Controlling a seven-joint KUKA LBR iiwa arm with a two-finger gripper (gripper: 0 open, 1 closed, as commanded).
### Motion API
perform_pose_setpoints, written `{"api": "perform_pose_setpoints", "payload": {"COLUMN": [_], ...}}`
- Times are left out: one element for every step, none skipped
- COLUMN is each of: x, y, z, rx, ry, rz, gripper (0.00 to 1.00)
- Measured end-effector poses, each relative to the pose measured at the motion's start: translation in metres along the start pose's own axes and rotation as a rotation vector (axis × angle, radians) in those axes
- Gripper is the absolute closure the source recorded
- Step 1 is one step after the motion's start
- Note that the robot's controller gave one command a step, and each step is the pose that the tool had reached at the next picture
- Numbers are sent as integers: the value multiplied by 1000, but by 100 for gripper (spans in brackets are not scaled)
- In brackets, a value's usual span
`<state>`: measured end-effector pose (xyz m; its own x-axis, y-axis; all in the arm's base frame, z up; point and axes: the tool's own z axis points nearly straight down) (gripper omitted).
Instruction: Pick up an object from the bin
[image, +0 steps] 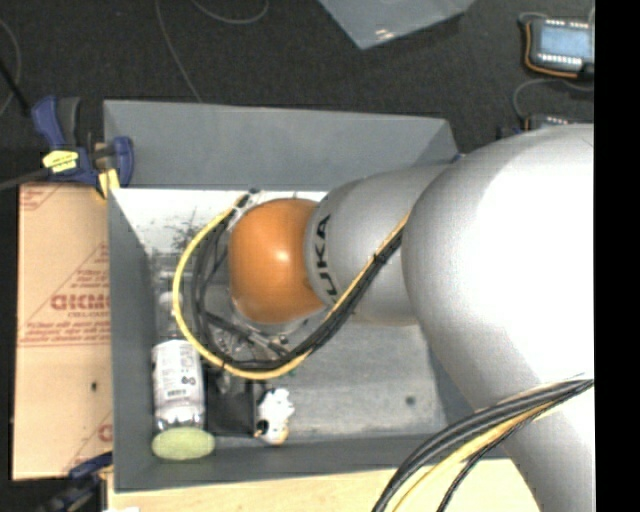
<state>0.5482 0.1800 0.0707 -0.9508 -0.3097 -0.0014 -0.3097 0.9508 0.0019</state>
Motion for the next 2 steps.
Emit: {"api": "perform_pose_setpoints", "payload": {"x": [0, 2], "y": [0, 2], "z": [0, -8], "rx": [0, -1], "ry": [0, -2], "rz": [0, 4], "gripper": [100, 100]}}
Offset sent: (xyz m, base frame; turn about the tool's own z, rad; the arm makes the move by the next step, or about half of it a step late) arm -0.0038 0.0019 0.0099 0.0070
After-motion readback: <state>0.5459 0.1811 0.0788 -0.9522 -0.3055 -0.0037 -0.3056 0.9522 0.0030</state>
